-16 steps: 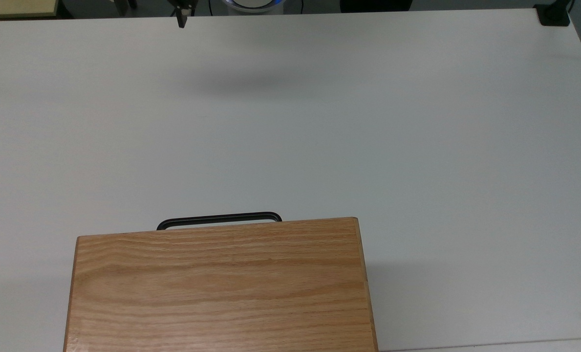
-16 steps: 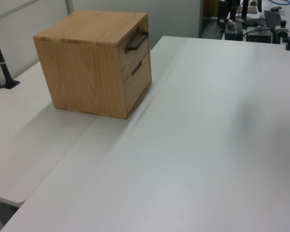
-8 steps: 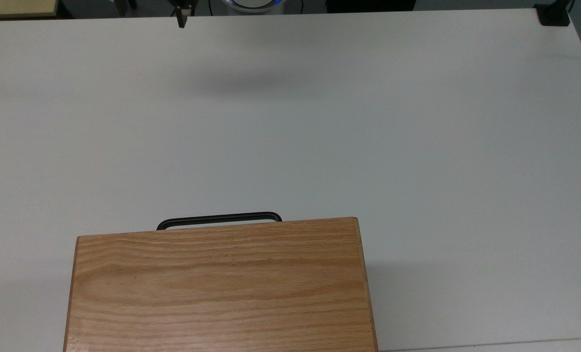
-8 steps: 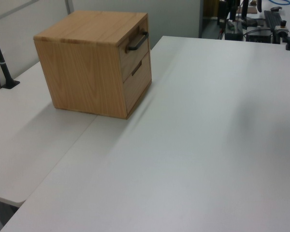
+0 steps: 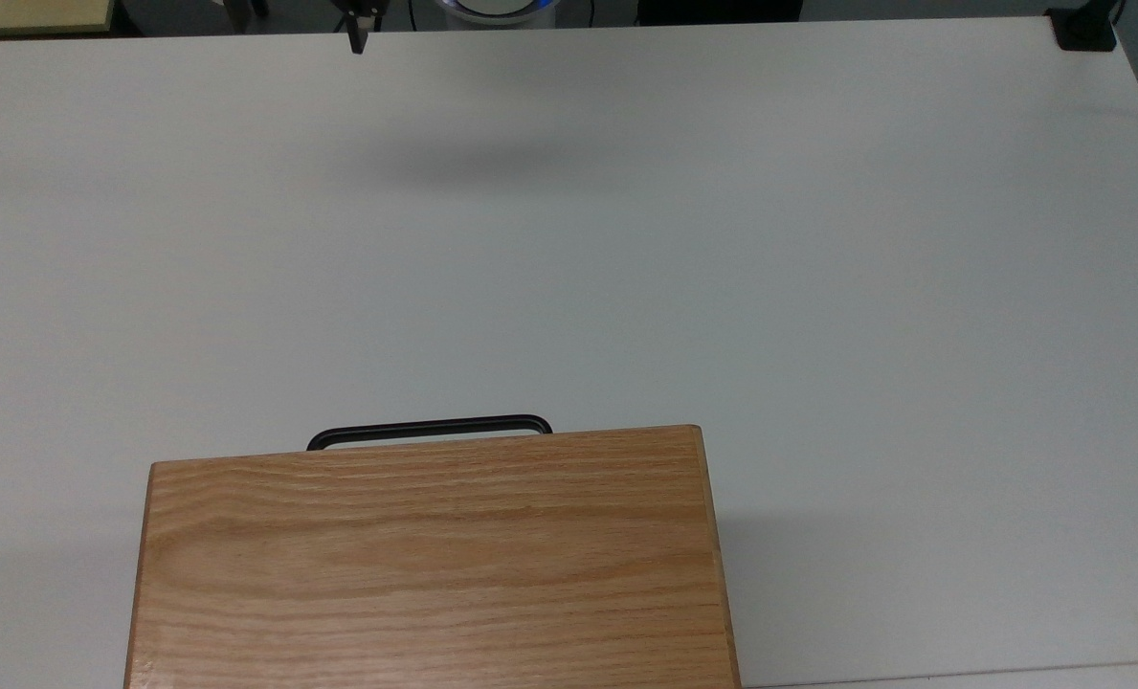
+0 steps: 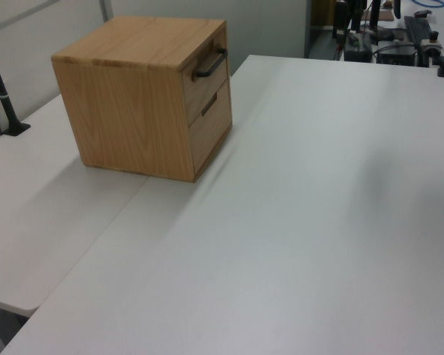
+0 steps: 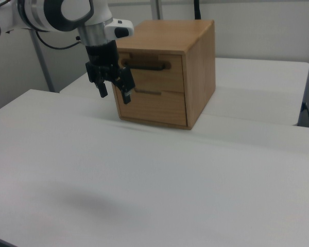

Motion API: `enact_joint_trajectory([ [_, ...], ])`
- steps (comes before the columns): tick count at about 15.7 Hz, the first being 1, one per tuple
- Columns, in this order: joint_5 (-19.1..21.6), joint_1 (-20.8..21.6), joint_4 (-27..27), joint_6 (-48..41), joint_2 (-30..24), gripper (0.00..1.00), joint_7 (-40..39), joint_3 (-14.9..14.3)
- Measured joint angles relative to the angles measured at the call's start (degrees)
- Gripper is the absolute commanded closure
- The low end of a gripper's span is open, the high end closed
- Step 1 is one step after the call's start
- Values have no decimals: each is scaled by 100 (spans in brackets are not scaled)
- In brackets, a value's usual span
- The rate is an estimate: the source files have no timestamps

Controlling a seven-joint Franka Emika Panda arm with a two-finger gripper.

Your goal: Open the drawer by sliding it

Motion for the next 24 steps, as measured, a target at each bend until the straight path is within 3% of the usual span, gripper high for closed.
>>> enact_joint_trajectory([
  [5,19,5,-11,325,102,0,46,6],
  [9,403,-2,-13,1087,334,0,953,5],
  [13,950,28,-16,1880,602,0,2648,14],
  [18,1064,178,108,3332,1155,0,5746,64],
  [21,1143,341,170,4126,1396,0,6609,78],
  [24,1255,459,180,4997,1596,1,6923,77],
])
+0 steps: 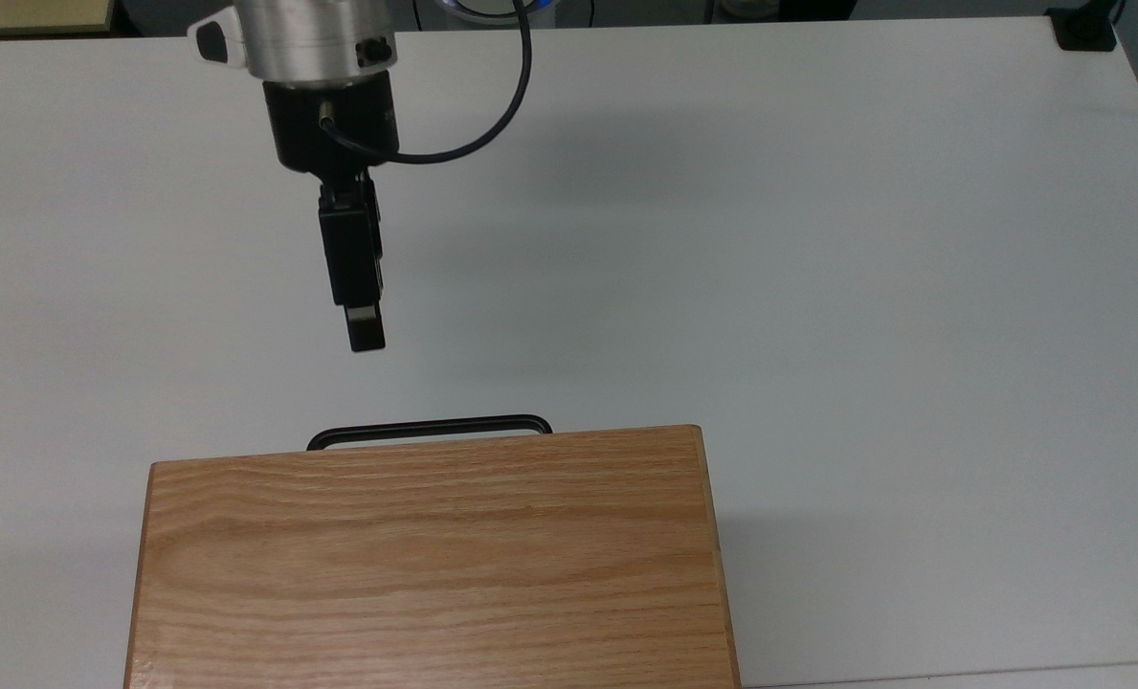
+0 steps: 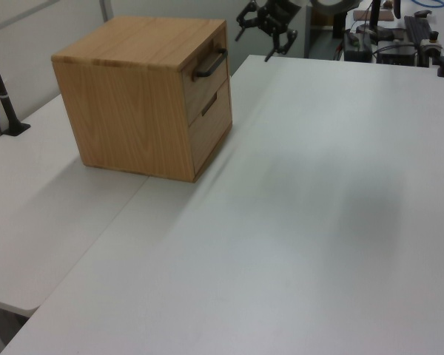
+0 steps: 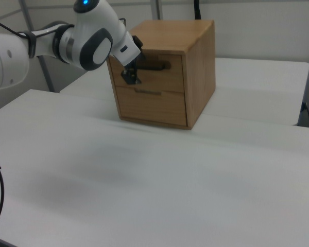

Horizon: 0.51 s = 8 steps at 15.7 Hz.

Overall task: Open the drawer by sliding it
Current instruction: 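Move the gripper down toward the black bar handle of the upper drawer, then hook the gripper fingers behind the black bar handle and close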

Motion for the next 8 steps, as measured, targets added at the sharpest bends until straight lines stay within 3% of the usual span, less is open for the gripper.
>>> enact_joint_trajectory([
  [8,52,322,228,859,663,24,39,-10],
])
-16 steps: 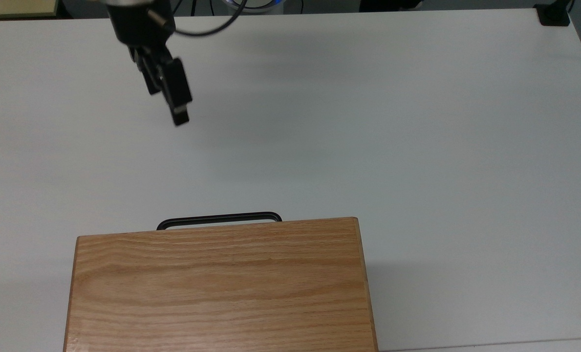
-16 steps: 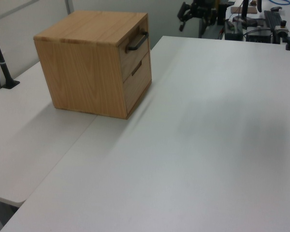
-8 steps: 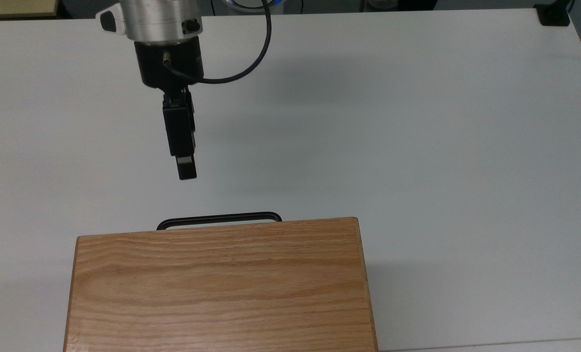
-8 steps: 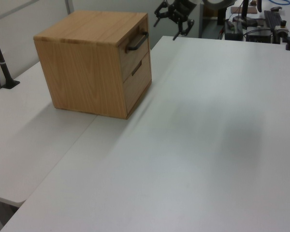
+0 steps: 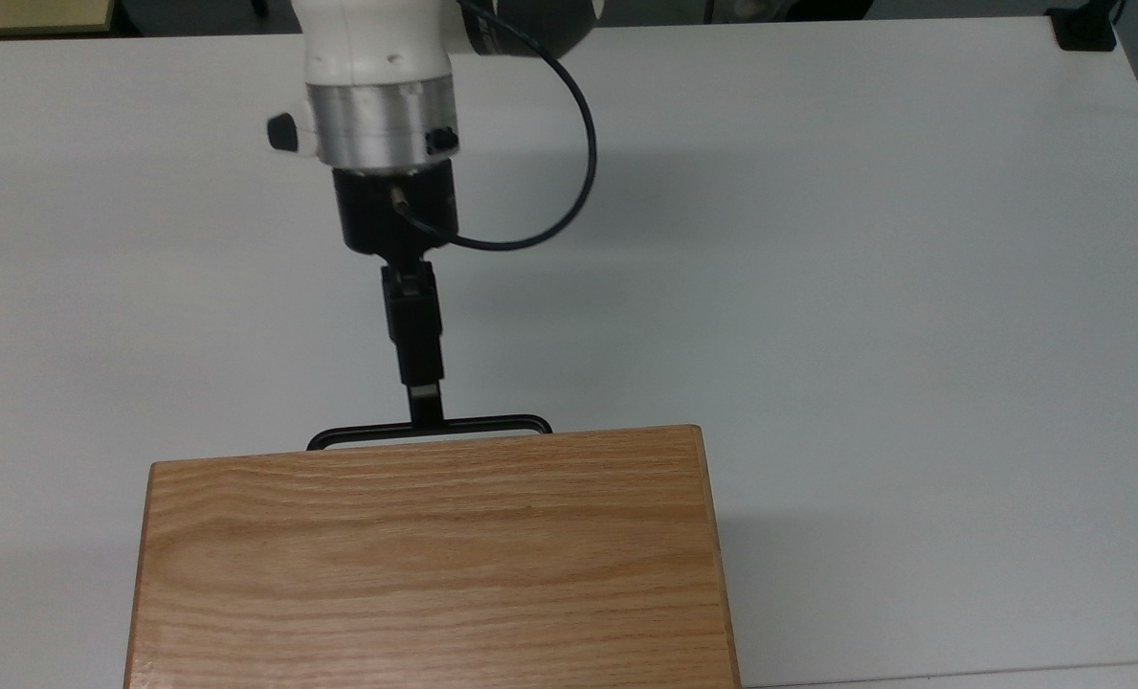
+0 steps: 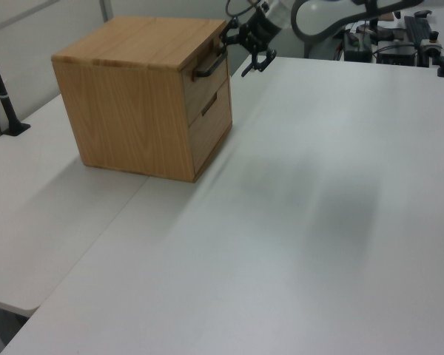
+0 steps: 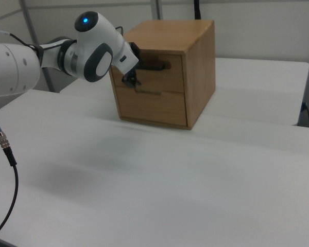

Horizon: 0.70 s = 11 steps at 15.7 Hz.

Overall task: Open the drawer by sliding it
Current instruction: 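Hook the gripper fingers behind the black bar handle and close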

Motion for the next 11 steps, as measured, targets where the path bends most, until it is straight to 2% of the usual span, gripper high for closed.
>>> enact_joint_trajectory([
  [4,0,139,131,142,71,44,24,-1],
  [9,0,173,179,142,71,46,33,-7],
  [11,0,173,179,142,72,53,33,-21],
])
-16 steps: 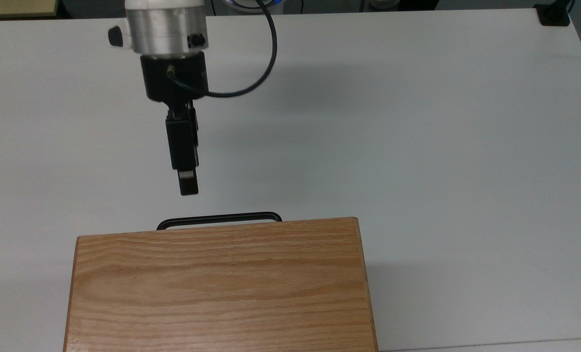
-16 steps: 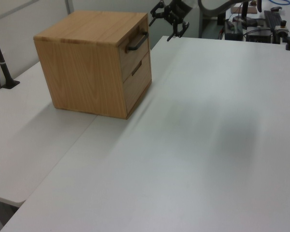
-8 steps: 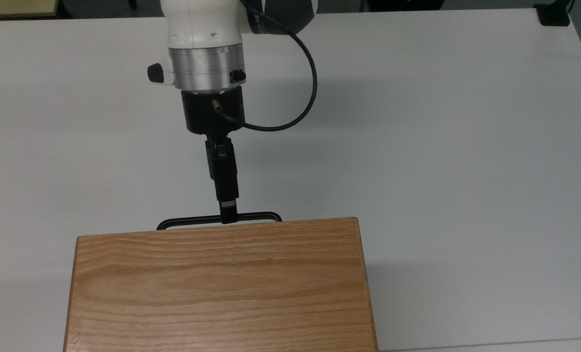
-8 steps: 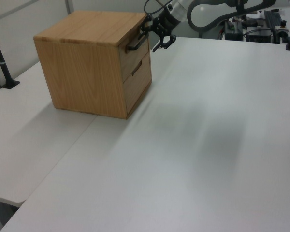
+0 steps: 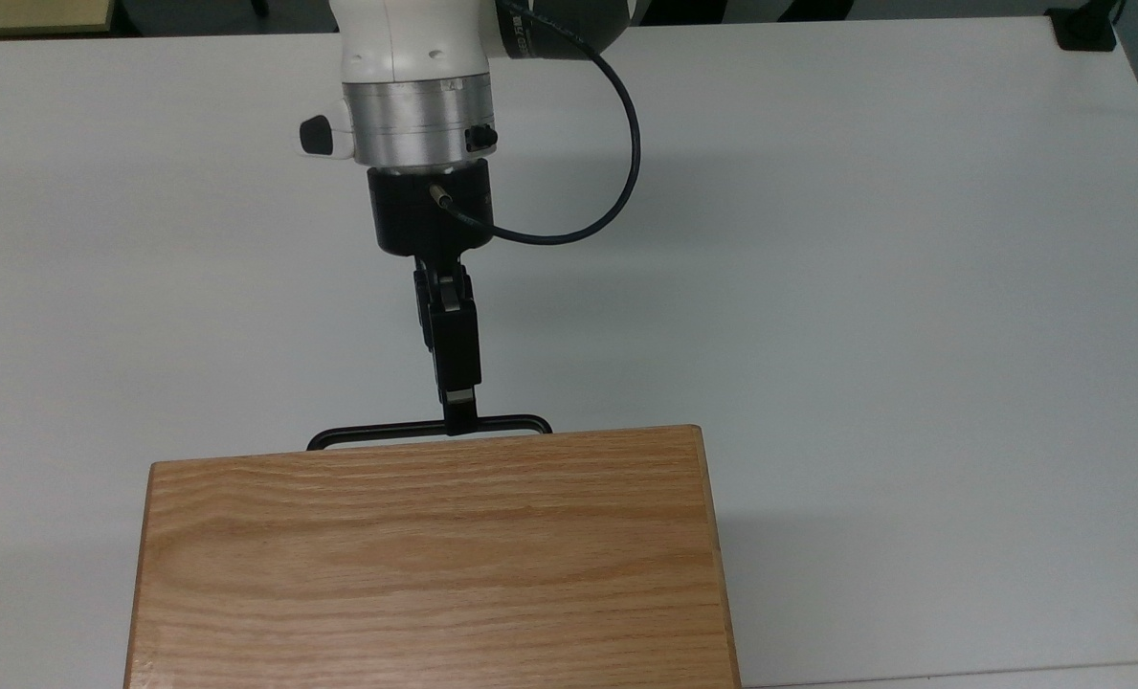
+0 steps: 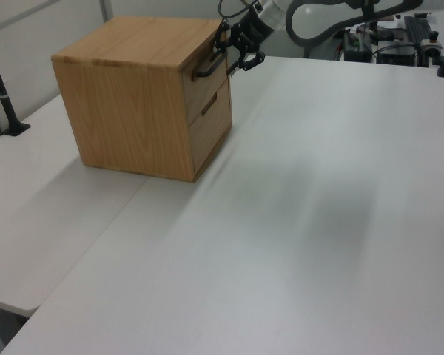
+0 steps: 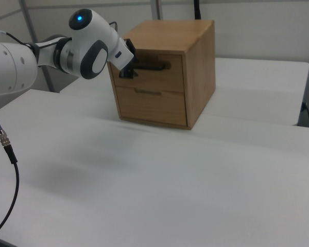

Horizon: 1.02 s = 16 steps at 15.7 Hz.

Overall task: Open the drawer by sliding it
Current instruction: 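Hook the gripper fingers behind the black bar handle and close, then pull the handle away from the cabinet, sliding the upper drawer out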

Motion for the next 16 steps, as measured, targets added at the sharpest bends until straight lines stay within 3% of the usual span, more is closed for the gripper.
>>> enact_joint_trajectory([
  [9,1,7,241,106,237,98,4,-194],
  [16,-24,31,135,102,163,100,71,-211],
])
